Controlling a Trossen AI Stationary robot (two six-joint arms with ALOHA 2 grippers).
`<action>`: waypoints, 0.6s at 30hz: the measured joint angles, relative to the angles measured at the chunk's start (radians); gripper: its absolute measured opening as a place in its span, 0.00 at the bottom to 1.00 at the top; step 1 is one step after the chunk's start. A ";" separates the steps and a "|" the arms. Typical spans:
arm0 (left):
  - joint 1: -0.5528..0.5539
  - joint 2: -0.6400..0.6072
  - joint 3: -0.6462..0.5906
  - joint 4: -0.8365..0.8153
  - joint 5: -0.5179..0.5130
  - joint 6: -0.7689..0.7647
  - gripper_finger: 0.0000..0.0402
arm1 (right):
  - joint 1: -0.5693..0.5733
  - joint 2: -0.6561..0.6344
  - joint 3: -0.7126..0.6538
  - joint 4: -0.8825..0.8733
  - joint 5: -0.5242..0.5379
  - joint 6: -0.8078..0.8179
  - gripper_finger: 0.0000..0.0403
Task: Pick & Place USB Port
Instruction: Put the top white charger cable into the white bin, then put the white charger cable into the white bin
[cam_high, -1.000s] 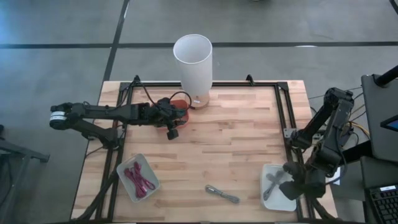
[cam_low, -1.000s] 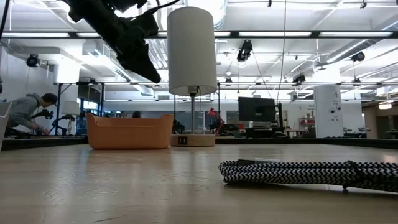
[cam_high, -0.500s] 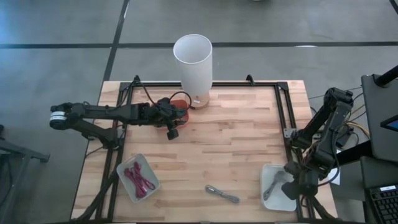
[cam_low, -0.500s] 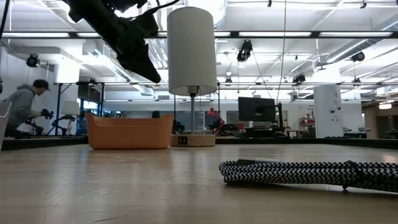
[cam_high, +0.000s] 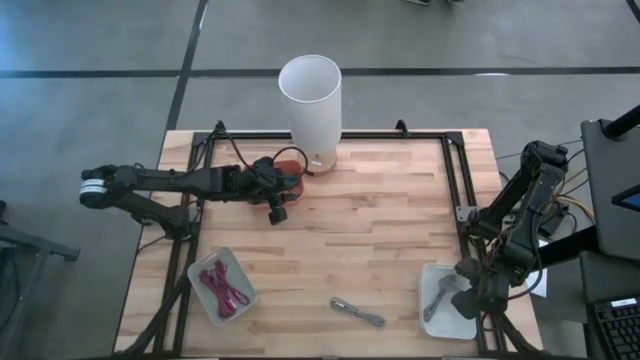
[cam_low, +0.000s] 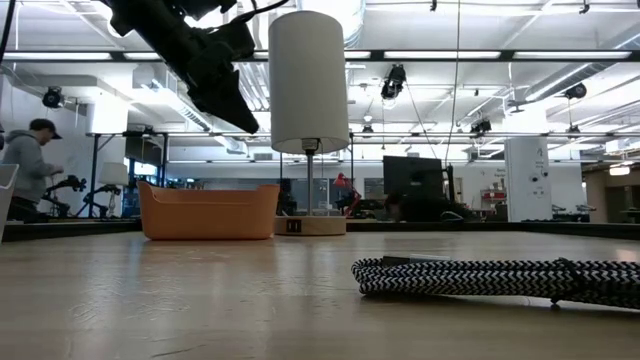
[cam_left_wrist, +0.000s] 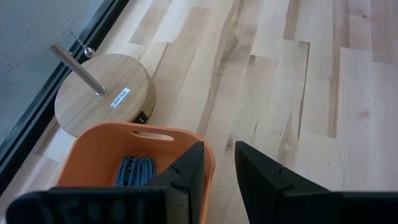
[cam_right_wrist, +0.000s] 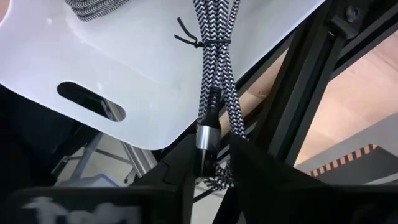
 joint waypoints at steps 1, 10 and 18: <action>0.000 0.000 0.000 0.000 0.000 -0.003 0.24 | 0.000 0.000 0.000 0.000 0.000 0.000 0.25; -0.001 0.006 0.000 0.115 0.235 0.005 0.24 | 0.000 0.000 0.008 0.003 0.083 -0.001 0.38; -0.017 0.051 0.000 0.269 0.336 0.010 0.24 | 0.000 -0.001 0.009 0.091 0.418 -0.043 0.39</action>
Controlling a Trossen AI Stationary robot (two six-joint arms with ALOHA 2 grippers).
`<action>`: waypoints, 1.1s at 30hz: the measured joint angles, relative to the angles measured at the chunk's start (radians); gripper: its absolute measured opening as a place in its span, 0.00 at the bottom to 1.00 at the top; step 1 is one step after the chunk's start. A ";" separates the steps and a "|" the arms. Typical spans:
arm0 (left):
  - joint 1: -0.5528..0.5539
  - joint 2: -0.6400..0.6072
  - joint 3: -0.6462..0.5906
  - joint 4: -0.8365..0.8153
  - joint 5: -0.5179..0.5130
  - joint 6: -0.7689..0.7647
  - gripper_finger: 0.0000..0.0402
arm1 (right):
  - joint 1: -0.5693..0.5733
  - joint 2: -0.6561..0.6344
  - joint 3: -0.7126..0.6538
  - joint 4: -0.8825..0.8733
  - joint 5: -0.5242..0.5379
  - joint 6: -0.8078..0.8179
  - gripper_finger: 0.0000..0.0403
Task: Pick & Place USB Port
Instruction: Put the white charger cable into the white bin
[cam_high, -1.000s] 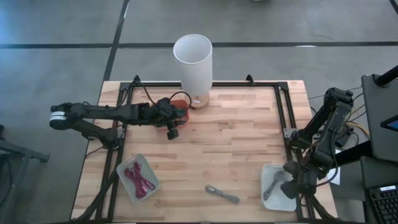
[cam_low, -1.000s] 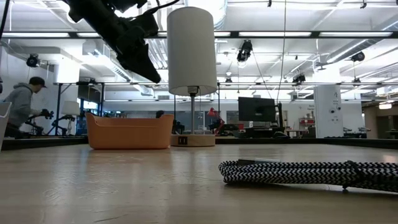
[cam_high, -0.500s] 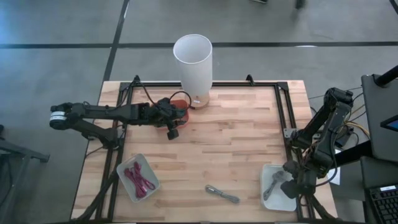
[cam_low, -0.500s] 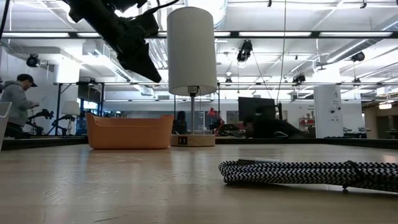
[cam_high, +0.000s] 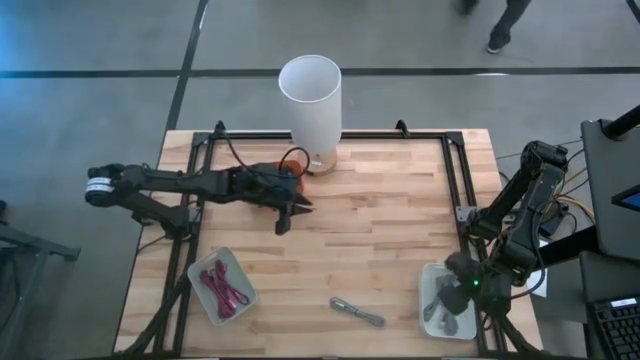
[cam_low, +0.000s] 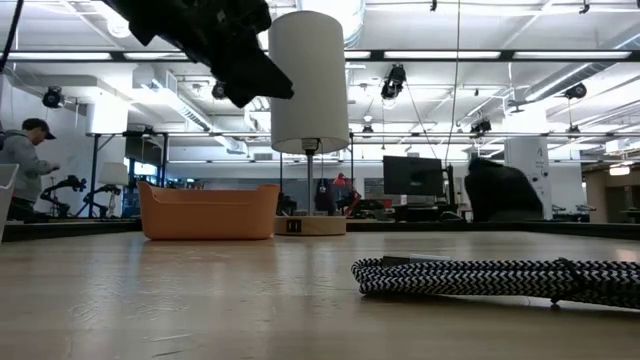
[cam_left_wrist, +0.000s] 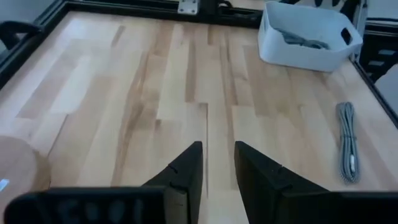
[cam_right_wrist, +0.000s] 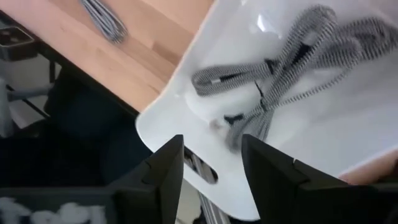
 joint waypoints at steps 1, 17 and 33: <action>-0.002 0.009 0.000 0.014 0.002 0.000 0.24 | 0.000 0.000 0.000 0.000 0.012 -0.006 0.38; -0.188 0.391 0.031 0.354 0.243 0.097 0.24 | -0.158 0.000 -0.001 0.079 0.385 -0.593 0.38; -0.228 0.444 0.068 0.360 0.230 0.041 0.24 | -0.347 0.216 -0.072 0.565 0.398 -1.317 0.47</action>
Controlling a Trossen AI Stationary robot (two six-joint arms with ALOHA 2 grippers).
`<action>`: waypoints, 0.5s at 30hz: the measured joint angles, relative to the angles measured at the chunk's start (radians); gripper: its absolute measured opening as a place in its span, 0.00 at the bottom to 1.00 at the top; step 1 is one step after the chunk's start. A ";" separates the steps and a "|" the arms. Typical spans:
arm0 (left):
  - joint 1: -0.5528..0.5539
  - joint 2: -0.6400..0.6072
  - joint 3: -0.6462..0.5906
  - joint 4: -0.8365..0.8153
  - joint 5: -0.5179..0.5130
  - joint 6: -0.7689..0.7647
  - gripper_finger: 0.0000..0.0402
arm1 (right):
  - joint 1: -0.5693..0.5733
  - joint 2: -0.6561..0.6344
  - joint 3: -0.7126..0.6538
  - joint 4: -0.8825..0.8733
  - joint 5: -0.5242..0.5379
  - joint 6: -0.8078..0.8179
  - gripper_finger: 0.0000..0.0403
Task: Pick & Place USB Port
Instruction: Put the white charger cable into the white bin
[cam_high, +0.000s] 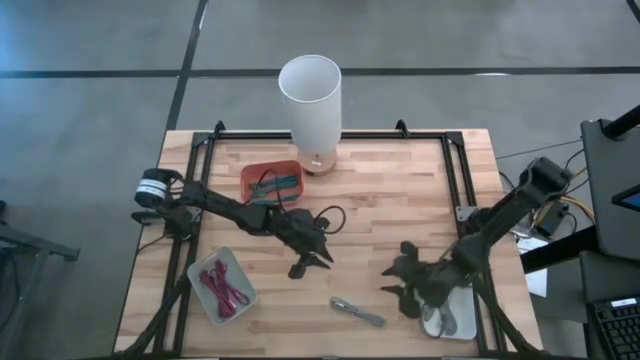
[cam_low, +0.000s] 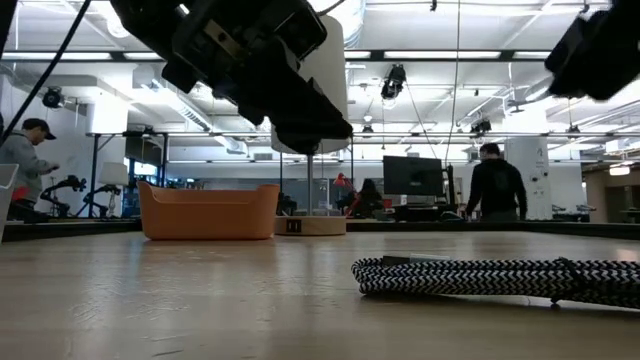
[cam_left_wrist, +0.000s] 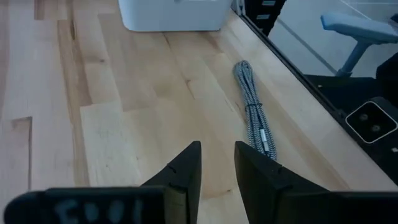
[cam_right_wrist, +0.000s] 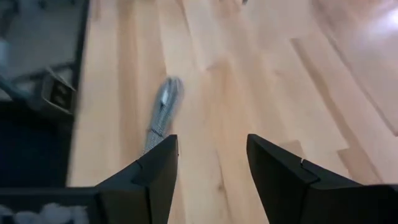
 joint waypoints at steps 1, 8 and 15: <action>0.000 -0.004 0.000 -0.003 0.000 0.000 0.24 | -0.005 0.038 0.008 0.009 -0.008 -0.011 0.47; 0.002 -0.037 0.000 -0.002 -0.030 0.000 0.24 | -0.018 0.282 0.120 0.025 -0.081 -0.029 0.47; 0.002 -0.041 0.000 -0.010 -0.032 0.000 0.24 | -0.022 0.506 0.295 0.016 -0.195 -0.031 0.47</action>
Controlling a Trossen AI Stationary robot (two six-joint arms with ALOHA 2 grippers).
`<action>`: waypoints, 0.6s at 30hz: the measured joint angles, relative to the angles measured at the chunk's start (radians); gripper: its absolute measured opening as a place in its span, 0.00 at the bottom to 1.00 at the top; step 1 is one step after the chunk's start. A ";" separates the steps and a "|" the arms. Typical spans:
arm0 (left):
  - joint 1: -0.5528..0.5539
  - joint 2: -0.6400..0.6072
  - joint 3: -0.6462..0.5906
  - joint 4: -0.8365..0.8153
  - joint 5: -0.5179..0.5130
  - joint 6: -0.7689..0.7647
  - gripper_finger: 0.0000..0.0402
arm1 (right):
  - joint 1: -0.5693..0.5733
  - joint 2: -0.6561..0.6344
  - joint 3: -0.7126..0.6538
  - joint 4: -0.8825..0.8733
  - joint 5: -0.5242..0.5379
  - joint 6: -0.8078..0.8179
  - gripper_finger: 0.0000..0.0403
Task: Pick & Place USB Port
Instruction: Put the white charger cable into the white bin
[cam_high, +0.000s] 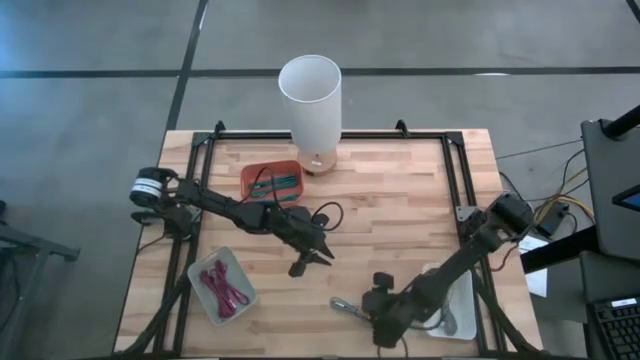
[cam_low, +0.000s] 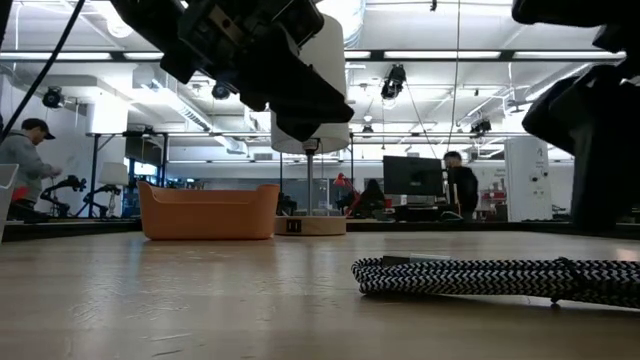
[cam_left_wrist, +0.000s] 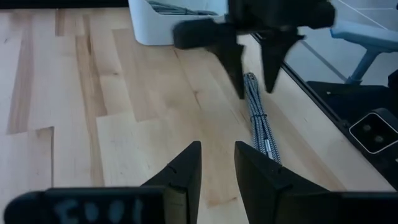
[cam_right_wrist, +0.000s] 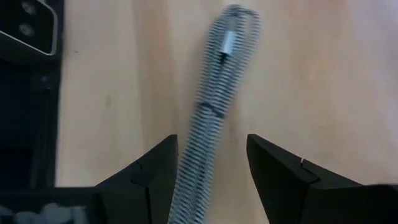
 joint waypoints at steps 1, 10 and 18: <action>0.000 0.000 0.000 -0.003 0.000 0.000 0.24 | 0.000 0.024 0.025 -0.006 -0.011 0.000 0.47; -0.002 0.000 -0.001 -0.040 0.000 0.000 0.24 | 0.001 0.200 0.249 -0.175 -0.064 -0.014 0.47; -0.002 0.000 -0.002 -0.049 0.000 0.009 0.24 | 0.001 0.295 0.423 -0.444 0.002 -0.016 0.47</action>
